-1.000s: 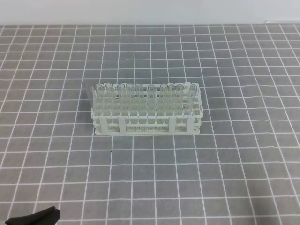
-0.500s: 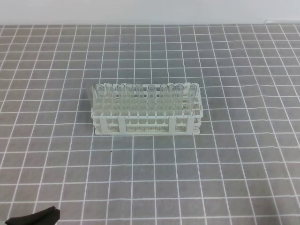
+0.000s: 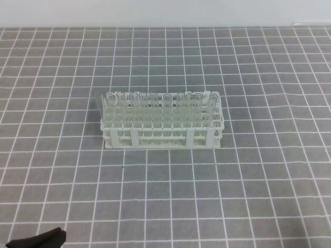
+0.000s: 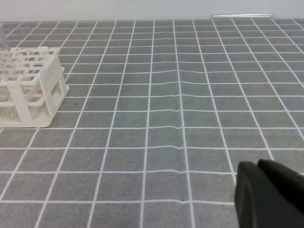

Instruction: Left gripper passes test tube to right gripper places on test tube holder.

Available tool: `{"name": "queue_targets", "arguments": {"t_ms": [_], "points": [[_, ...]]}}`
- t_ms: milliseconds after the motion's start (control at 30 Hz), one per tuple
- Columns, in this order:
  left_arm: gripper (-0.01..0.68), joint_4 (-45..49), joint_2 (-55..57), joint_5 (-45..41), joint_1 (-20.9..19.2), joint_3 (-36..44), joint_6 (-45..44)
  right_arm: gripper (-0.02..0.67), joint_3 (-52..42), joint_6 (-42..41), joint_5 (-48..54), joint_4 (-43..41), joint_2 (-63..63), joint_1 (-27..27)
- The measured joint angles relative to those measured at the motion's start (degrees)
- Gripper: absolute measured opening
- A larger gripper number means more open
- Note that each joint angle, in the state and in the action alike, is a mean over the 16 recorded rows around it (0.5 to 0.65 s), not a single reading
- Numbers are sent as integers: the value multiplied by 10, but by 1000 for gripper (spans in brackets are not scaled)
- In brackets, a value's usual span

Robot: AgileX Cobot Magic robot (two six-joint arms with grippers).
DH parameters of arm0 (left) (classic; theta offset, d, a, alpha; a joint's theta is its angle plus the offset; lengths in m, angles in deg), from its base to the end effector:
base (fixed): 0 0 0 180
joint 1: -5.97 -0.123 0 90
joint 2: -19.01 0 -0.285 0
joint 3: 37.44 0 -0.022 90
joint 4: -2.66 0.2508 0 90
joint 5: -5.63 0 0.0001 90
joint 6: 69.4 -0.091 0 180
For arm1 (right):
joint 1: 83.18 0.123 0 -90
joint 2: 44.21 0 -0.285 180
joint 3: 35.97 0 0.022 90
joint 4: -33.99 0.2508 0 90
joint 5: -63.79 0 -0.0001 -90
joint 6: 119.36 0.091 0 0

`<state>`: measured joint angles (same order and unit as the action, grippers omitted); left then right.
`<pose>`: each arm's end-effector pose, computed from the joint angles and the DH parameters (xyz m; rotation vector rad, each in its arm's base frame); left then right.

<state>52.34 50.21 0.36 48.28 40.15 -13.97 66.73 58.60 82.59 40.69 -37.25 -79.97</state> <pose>0.0670 -0.0523 0.1763 0.5772 1.9032 -0.4816 0.0528 0.0064 0.1840 -0.0097 1.7983 0.1276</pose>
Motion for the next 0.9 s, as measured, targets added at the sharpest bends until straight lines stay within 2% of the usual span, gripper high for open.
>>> {"name": "queue_targets", "arguments": {"t_ms": [700, 900], "points": [[-1, 21, 0, 2, 0, 0, -1, -13, 0, 1, 0, 0, 0, 0], [-1, -43, 0, 12, 0, 0, -69, -13, 0, 1, 0, 1, 1, 0]]}}
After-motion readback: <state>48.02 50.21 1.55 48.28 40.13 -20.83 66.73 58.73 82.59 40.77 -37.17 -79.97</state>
